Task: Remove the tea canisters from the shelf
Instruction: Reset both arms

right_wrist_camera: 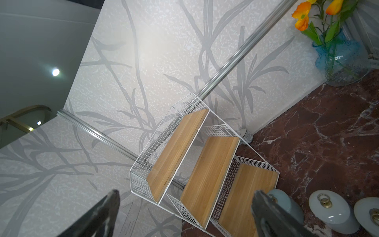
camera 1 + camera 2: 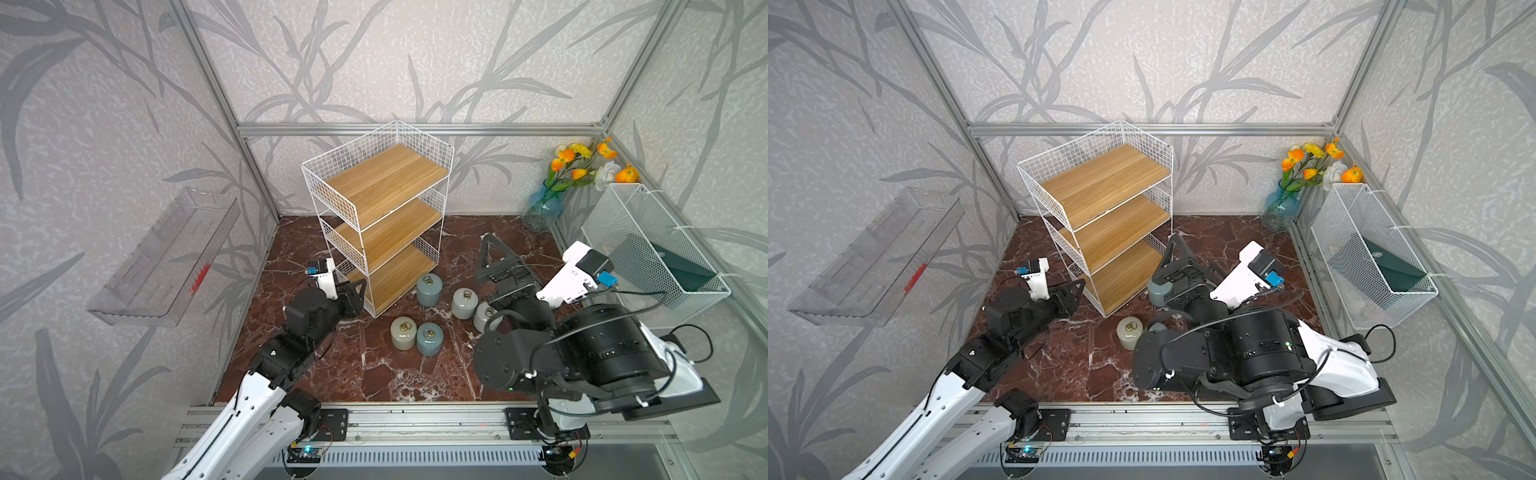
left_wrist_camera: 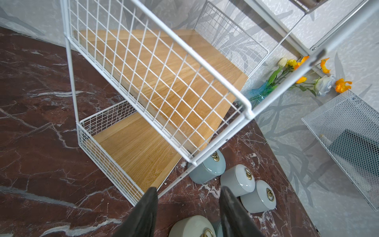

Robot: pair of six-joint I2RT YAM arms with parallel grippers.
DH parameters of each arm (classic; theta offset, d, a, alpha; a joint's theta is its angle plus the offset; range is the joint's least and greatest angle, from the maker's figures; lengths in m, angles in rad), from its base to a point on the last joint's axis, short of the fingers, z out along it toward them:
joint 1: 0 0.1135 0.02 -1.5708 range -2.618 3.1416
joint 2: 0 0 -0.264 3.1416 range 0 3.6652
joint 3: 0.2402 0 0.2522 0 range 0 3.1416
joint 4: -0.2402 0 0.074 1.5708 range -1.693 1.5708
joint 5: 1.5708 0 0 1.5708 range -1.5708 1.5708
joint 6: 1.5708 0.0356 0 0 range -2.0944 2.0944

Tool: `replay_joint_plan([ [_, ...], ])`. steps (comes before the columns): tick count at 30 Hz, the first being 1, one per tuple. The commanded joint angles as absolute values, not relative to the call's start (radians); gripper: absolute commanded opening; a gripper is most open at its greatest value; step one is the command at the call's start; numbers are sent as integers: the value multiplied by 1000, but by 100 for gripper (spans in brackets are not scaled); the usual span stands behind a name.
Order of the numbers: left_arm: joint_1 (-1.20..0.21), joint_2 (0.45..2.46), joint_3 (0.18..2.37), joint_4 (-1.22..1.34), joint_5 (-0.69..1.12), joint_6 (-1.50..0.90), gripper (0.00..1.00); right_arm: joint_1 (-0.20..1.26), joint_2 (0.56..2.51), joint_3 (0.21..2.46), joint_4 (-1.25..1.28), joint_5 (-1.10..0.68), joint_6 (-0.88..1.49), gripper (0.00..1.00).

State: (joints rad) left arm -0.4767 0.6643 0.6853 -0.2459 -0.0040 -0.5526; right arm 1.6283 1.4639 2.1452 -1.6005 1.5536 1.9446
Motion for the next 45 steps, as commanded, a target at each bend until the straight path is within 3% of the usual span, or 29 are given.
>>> replay_joint_plan([
  [1,-478,669,680,-254,-21,-561,50,1610,1431,2061,-1775,1685,2314,99],
  [5,-478,698,701,-253,-5,-559,50,1571,1413,1947,-1757,1684,2590,99],
  [9,-478,705,703,-233,9,-574,50,1532,1397,1834,-1558,1684,2592,100],
  [17,-478,667,712,-281,-7,-576,50,1426,1652,2125,-1779,1685,2573,100],
  [22,-478,643,685,-253,-20,-585,51,1375,1939,2623,-1781,1684,1860,99],
  [25,-478,664,692,-225,0,-575,51,1324,2076,2880,-1783,1683,1533,99],
  [27,-477,694,720,-232,11,-542,51,1289,2080,2927,-1783,1683,1427,99],
  [32,-478,757,807,-272,-55,-391,57,1180,1864,2637,-1783,1683,1372,100],
  [37,-478,762,793,-195,-217,-205,83,1119,1651,2300,-1783,1682,1193,99],
  [45,-471,859,703,-9,-545,70,91,1101,1401,1665,-1784,1683,1323,99],
])
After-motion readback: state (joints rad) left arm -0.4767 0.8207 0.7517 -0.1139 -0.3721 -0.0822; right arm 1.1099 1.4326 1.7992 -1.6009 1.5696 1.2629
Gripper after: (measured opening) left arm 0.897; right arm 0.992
